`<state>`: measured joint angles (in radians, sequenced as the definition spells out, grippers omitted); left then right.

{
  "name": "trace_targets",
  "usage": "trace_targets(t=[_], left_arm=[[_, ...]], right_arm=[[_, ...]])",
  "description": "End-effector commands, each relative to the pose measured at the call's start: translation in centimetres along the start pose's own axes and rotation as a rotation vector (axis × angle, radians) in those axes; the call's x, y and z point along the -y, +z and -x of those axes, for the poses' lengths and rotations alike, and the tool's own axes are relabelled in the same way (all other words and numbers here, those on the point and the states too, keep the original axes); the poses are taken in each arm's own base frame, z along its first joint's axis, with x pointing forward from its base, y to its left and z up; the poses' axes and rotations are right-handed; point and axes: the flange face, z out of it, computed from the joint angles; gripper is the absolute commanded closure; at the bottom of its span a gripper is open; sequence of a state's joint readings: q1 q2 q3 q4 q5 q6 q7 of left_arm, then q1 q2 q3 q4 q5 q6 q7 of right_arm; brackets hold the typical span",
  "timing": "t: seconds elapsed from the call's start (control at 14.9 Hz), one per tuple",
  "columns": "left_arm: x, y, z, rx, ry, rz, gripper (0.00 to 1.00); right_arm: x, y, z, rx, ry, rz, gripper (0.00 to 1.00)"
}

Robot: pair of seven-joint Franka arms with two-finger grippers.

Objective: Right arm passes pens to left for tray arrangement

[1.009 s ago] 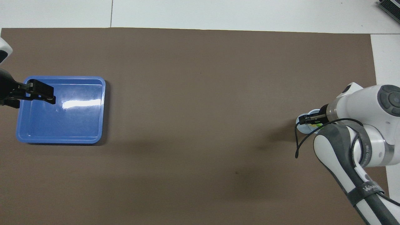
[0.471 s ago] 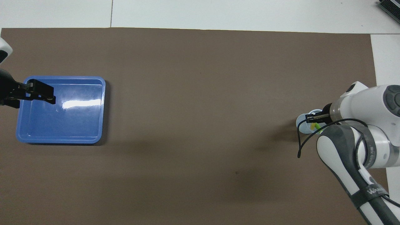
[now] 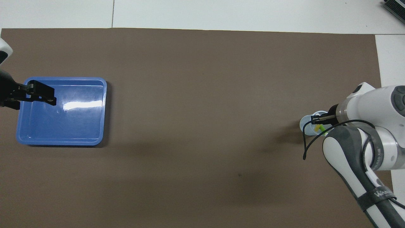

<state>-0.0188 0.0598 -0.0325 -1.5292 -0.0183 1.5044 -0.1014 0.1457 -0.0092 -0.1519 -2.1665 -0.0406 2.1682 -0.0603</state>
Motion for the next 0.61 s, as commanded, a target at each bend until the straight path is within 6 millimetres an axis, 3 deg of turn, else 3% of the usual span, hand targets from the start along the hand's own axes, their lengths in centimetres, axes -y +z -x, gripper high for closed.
trace_targets(t=[0.0, 0.54], left_arm=[[0.2, -0.1, 0.9, 0.005, 0.008, 0.006, 0.0], [0.4, -0.1, 1.0, 0.016, 0.005, 0.006, 0.0]], right_arm=[[-0.5, 0.4, 0.6, 0.039, -0.011, 0.005, 1.0], [-0.7, -2.3, 0.4, 0.08, 0.001, -0.002, 1.0]])
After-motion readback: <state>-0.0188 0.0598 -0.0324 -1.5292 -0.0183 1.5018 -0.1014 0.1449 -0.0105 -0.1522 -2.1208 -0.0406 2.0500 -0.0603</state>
